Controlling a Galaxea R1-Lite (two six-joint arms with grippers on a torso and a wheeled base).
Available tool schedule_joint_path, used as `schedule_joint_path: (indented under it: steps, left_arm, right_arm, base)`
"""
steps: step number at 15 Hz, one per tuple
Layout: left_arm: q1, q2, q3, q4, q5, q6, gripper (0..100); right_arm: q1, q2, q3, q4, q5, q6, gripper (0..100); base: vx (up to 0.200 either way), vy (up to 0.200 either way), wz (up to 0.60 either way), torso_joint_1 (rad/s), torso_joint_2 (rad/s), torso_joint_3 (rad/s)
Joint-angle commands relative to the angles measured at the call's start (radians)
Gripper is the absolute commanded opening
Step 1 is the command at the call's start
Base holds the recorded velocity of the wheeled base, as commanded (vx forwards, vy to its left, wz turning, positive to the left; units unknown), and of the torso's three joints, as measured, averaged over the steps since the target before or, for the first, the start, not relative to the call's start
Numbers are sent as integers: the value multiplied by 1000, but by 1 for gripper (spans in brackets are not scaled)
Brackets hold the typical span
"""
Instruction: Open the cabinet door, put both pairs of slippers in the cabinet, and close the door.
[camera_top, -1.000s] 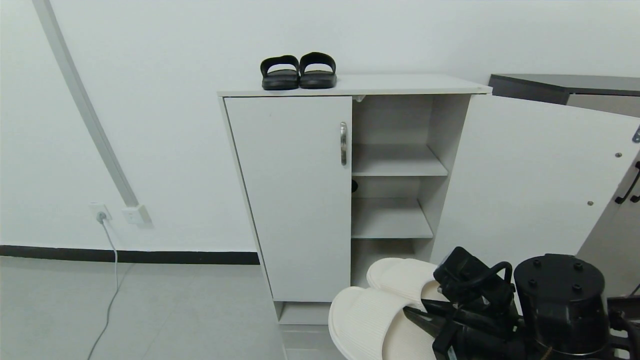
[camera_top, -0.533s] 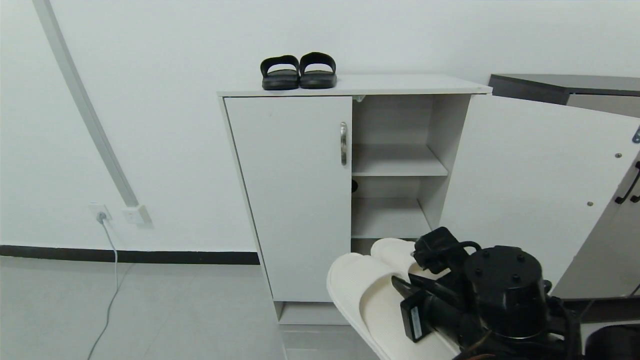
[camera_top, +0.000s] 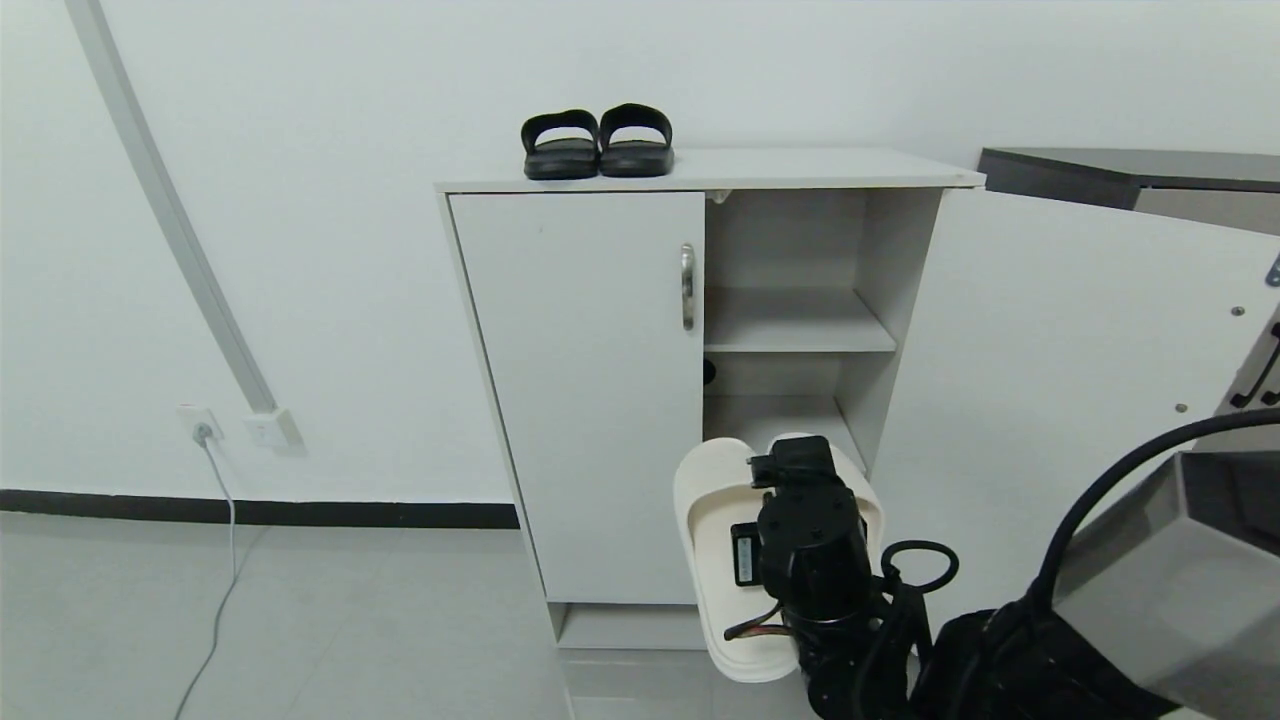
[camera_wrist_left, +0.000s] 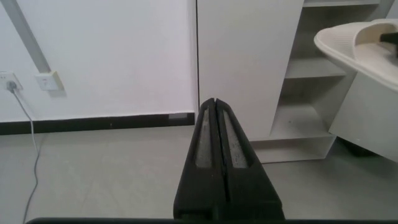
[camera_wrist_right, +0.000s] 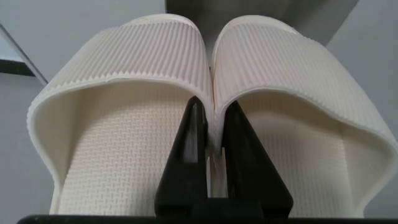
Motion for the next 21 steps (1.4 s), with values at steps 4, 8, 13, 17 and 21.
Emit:
schedule_joint_path:
  steps: [4,8,13,17,21]
  left_arm:
    - [0,3,0,0,0,-1,0]
    - [0,3,0,0,2,-3,0]
    - [0,3,0,-2,0,-3,0]
    - [0,3,0,0,2,-3,0]
    - [0,3,0,0,0,-3,0]
  right_arm:
    - [-11,62,-22,1,-4,5,0]
    - [-26,75,-26,1,-4,5,0]
    - [-32,104,-33,-8,-1,13,0]
    - [-39,146,-55,-13,9,48,0]
    - [-39,172,-61,-54,39,51,0]
  base:
    - [0,-50,0,2,3,5]
    - [0,-200,0,2,-1,0]
    - [0,-80,0,0,2,4]
    - [0,0,0,0,0,0]
    - [0,0,0,0,0,0]
